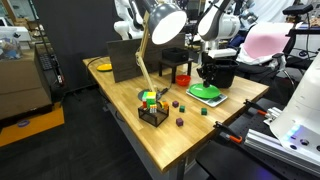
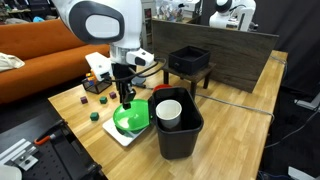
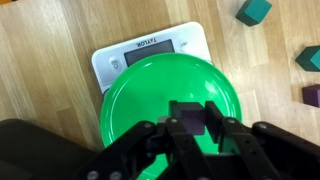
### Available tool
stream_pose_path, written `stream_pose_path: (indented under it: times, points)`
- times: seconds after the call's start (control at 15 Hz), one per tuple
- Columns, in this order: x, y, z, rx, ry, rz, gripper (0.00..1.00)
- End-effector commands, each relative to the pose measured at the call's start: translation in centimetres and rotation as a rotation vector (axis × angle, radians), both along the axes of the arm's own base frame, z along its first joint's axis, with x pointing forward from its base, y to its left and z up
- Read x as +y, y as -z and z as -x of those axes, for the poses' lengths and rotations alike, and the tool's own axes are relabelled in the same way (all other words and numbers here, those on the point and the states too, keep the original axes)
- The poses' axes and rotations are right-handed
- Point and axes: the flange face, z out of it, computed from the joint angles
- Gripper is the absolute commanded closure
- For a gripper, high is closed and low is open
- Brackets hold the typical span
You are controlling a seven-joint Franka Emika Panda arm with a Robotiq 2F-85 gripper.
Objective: Put the purple thing to the furthest right on the plate
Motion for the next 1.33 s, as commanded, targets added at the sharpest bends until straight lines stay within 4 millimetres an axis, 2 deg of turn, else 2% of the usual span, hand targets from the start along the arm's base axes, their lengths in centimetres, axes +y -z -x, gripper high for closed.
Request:
stream_pose_path:
  times: [0.0,0.07,0.27,0.47,0.53,0.6,0.73,1.27]
  points:
    - [-0.5,0.7,-1.1,-0.025,0.049,-0.048,0.65]
    - [-0.5,0.9,-1.3,-0.027,0.06,-0.059,0.44]
    - [-0.4,0.9,-1.5,-0.035,0.088,-0.083,0.25]
    - [0.0,0.2,-0.8,-0.039,0.071,-0.119,0.04]
    - [0.4,-0.4,-0.4,-0.06,0.05,-0.158,0.01]
    - [0.2,0.6,-1.1,-0.031,0.075,-0.106,0.15]
    - [0.7,0.1,-1.0,-0.051,0.057,-0.135,0.02]
    - [0.6,-0.1,-0.8,-0.053,0.056,-0.137,0.01]
